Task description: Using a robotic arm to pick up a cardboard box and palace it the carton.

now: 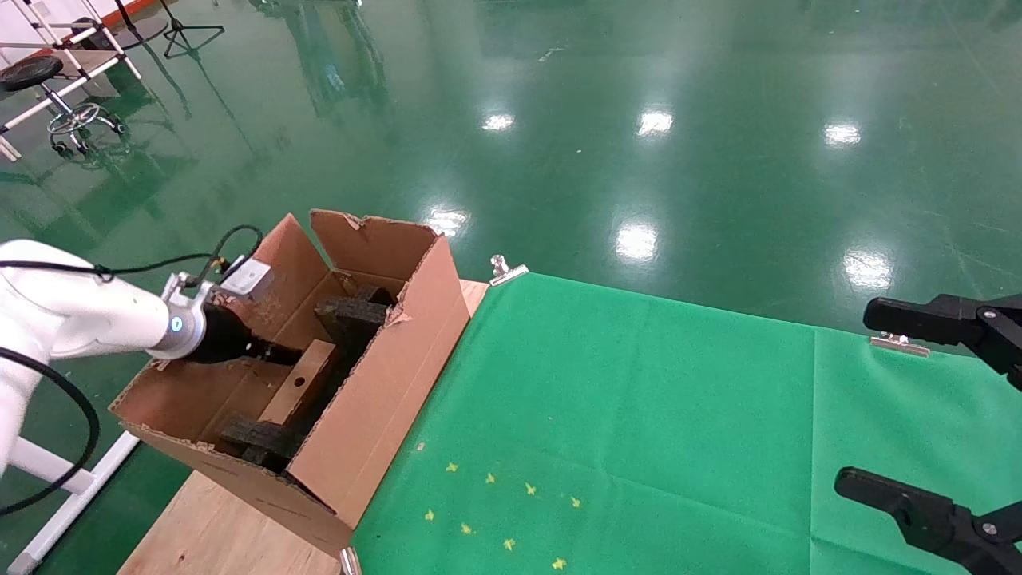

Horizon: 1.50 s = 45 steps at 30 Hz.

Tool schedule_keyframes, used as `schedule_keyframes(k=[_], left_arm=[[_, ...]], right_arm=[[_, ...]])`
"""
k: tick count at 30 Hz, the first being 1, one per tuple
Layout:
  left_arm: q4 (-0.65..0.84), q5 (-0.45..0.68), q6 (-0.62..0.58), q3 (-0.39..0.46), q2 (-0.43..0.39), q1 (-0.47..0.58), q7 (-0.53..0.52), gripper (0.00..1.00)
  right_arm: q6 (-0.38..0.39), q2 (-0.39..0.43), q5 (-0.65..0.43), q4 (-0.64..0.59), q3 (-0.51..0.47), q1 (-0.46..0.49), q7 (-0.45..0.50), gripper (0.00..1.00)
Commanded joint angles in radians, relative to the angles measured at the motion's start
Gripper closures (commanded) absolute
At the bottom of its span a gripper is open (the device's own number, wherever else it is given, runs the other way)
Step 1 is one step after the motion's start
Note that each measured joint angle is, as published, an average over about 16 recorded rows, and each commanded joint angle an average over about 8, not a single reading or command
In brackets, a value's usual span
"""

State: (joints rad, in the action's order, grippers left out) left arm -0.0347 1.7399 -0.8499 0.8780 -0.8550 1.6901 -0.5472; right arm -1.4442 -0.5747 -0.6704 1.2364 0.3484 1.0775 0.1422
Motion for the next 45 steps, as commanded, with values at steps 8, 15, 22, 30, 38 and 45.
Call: schedule_keyframes(k=[8, 15, 22, 30, 38, 45], left_arm=[[-0.092, -0.156, -0.29, -0.1, 0.125, 0.079, 0.089, 0.0], [-0.124, -0.214, -0.409, -0.136, 0.184, 0.111, 0.106, 0.0], [-0.156, -0.202, -0.417, -0.126, 0.199, 0.122, 0.12, 0.0], [-0.174, -0.219, -0.412, -0.138, 0.195, 0.101, 0.121, 0.0], [-0.304, -0.314, -0.441, -0.193, 0.202, 0.016, 0.15, 0.0], [-0.432, -0.408, -0.469, -0.248, 0.207, -0.07, 0.178, 0.0]], right_arm=[[0.0, 0.0, 0.0, 0.0, 0.0, 0.0, 0.0, 0.0], [0.0, 0.0, 0.0, 0.0, 0.0, 0.0, 0.0, 0.0], [0.0, 0.0, 0.0, 0.0, 0.0, 0.0, 0.0, 0.0], [0.0, 0.0, 0.0, 0.0, 0.0, 0.0, 0.0, 0.0], [0.0, 0.0, 0.0, 0.0, 0.0, 0.0, 0.0, 0.0], [0.0, 0.0, 0.0, 0.0, 0.0, 0.0, 0.0, 0.0]])
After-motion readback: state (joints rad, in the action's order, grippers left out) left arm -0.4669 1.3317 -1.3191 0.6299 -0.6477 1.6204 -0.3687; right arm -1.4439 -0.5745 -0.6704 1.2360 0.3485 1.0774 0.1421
